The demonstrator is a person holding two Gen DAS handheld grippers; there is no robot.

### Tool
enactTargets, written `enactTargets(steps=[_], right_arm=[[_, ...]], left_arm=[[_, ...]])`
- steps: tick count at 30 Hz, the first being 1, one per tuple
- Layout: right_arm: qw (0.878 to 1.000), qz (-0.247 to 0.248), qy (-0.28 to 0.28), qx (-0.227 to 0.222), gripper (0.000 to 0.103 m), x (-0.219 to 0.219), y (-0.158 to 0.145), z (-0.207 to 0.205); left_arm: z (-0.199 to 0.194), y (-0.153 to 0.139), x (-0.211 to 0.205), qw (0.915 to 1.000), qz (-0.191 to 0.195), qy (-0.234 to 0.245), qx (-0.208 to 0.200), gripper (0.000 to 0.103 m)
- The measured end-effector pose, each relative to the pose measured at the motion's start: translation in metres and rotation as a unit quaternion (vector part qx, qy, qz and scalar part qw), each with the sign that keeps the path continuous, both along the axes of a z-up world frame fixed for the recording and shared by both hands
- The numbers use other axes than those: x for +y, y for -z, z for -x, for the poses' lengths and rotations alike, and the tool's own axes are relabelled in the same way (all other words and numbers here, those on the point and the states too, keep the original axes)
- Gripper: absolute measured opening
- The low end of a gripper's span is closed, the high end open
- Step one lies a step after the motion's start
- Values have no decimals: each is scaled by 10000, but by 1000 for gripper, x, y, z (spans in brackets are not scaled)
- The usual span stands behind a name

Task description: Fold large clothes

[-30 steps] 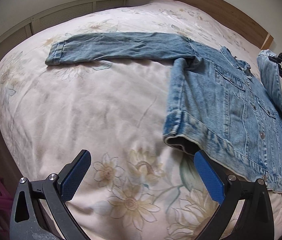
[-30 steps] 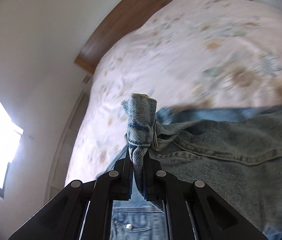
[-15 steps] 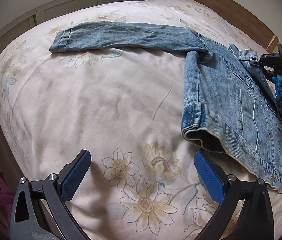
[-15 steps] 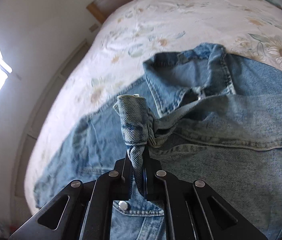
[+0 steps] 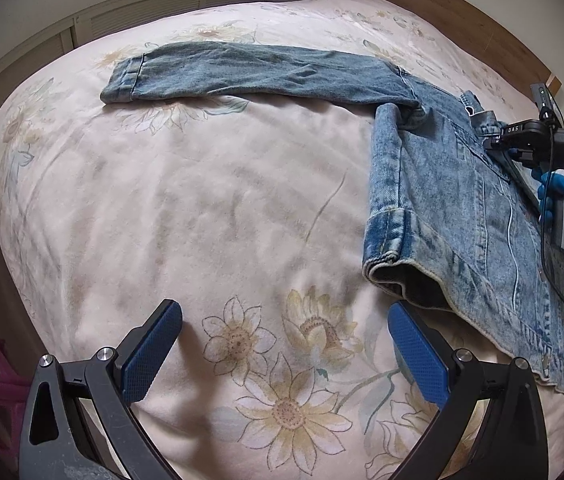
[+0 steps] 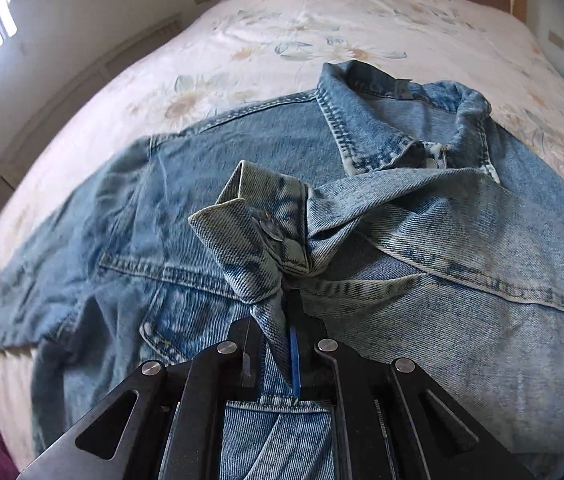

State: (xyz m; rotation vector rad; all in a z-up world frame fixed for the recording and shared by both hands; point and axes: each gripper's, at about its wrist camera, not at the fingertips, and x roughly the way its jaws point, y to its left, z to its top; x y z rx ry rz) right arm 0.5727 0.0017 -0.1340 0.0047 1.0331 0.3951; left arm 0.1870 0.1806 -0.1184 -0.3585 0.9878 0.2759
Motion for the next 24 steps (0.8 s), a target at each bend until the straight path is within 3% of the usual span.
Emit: enactTargets(steps=[6, 8, 10, 11, 16, 24], right_arm=[[9991, 371, -182, -11, 22, 21, -2, 2], [9991, 247, -341, 19, 34, 25, -4, 6], [9977, 144, -655, -55, 55, 32, -9, 15], [9964, 207, -799, -170, 58, 35, -13, 20], [9946, -115, -978, -335, 58, 13, -33, 31], [9979, 99, -160, -622, 58, -91, -50, 18]], left_arm=[[-18, -10, -8, 9998, 25, 217, 17, 101], [-26, -14, -10, 9997, 5, 250, 1, 102], [-38, -19, -13, 9996, -44, 275, -47, 102], [-44, -23, -15, 9995, -63, 284, -94, 102], [-86, -41, -32, 9980, -160, 501, -352, 102], [-173, -48, -89, 9897, -331, 1252, -615, 102]])
